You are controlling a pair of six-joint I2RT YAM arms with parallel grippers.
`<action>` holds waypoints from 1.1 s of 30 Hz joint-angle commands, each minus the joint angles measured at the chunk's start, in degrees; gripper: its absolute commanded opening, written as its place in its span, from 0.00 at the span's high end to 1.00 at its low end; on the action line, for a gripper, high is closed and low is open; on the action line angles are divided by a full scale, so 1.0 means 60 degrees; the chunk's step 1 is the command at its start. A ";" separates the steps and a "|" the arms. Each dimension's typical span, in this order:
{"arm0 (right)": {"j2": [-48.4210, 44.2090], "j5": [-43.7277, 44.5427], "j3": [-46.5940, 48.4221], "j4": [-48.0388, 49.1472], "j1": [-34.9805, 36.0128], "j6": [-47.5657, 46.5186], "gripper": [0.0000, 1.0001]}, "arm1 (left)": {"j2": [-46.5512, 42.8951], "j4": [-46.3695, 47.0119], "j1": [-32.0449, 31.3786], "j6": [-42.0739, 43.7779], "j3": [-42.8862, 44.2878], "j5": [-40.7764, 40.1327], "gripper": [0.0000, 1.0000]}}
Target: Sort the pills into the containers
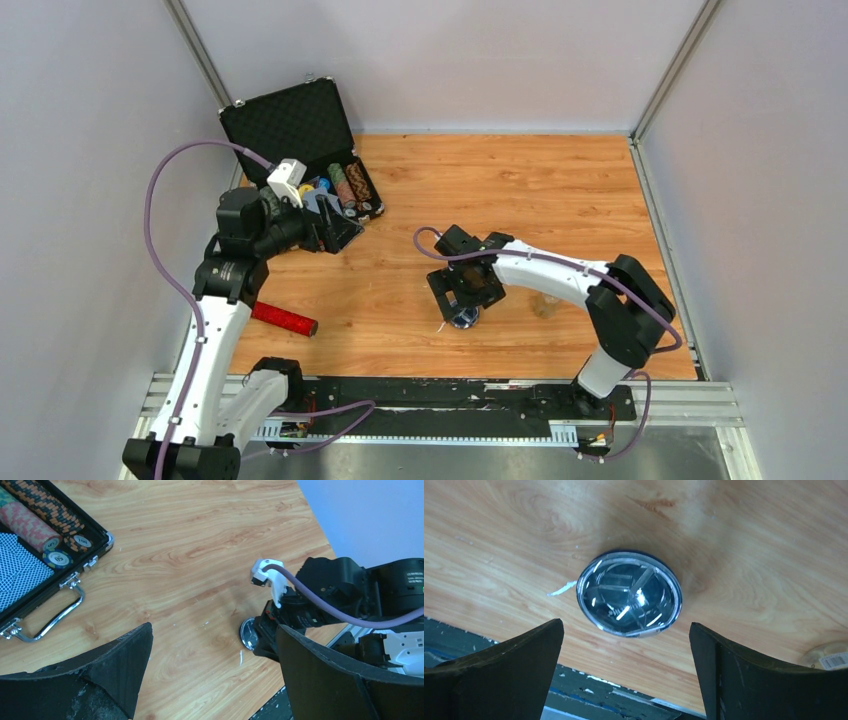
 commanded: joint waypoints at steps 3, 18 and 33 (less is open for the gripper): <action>0.0940 0.1026 0.0930 -0.0061 0.0255 -0.0302 0.04 | -0.0458 -0.0016 -0.0036 -0.0130 -0.0169 -0.0121 0.00; 0.1404 0.1223 0.1359 -0.0324 0.0421 0.0403 0.34 | -0.0610 0.0131 -0.0029 -0.0444 -0.0705 -0.0057 0.00; 0.2100 0.1085 0.2785 -0.0918 -0.2318 0.3917 0.32 | 0.0822 0.2517 -0.1529 -0.2452 -0.1942 -0.1563 0.00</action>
